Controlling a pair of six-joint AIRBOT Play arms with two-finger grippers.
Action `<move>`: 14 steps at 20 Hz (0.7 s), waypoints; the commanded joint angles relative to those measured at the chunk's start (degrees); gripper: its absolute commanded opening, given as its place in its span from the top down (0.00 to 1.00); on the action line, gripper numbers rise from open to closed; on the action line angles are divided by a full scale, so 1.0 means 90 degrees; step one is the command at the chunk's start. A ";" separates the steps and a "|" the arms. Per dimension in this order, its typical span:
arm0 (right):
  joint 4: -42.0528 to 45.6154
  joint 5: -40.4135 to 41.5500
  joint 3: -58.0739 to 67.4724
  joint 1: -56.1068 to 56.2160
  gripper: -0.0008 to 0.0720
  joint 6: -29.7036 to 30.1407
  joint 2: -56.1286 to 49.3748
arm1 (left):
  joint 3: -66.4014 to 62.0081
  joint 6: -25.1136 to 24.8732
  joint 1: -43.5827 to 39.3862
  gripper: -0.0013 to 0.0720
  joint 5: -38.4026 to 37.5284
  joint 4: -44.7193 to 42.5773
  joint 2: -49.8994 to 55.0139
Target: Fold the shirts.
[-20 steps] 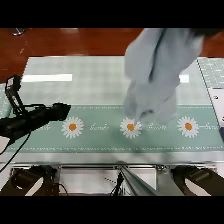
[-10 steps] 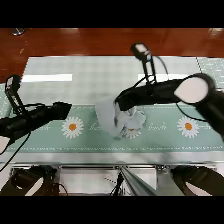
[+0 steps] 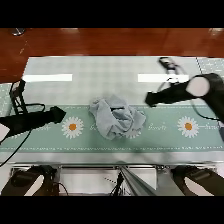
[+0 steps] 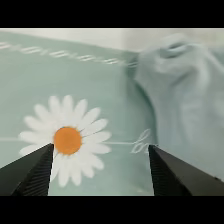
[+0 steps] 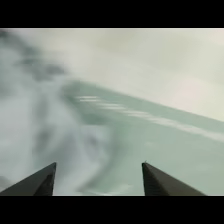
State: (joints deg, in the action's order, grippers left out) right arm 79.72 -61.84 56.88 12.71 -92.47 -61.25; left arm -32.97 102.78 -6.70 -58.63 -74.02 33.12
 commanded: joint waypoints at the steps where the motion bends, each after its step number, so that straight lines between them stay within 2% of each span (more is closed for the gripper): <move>1: 0.0221 0.0141 -0.0913 -0.2110 0.14 -0.0340 0.0916 | 0.0680 -0.1409 0.1008 0.03 -0.0624 0.2390 0.0197; 3: -0.1047 0.0566 -0.1921 -0.3065 0.14 0.0032 0.1440 | 0.1552 -0.2606 0.0911 0.03 -0.0488 0.4541 0.0471; 4: -0.1734 0.0583 -0.2351 -0.3351 0.14 0.0413 0.1620 | 0.1877 -0.2965 0.0767 0.02 -0.0313 0.5132 0.0656; 5: -0.2280 0.0563 -0.2688 -0.3473 0.14 0.0772 0.1736 | 0.2057 -0.3194 0.0600 0.02 -0.0104 0.5481 0.0857; 7: -0.2837 0.0568 -0.3128 -0.3330 0.14 0.1059 0.1785 | 0.2115 -0.3871 0.0109 0.03 0.0384 0.6079 0.1353; 9: -0.2902 0.0724 -0.3373 -0.2997 0.14 0.1066 0.1785 | 0.2047 -0.4755 -0.0481 0.02 0.0981 0.6958 0.1899; 10: -0.2900 0.0765 -0.3410 -0.2849 0.14 0.1056 0.1785 | 0.1972 -0.5056 -0.0772 0.02 0.1171 0.7298 0.2220; 14: -0.3026 0.0952 -0.3410 -0.2501 0.14 0.0996 0.1785 | 0.1379 -0.5382 -0.1433 0.02 0.1353 0.7468 0.3441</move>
State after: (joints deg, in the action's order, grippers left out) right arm 54.76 -54.78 27.31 -11.44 -83.94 -45.47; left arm -17.89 60.07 -15.38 -49.39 -11.90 57.17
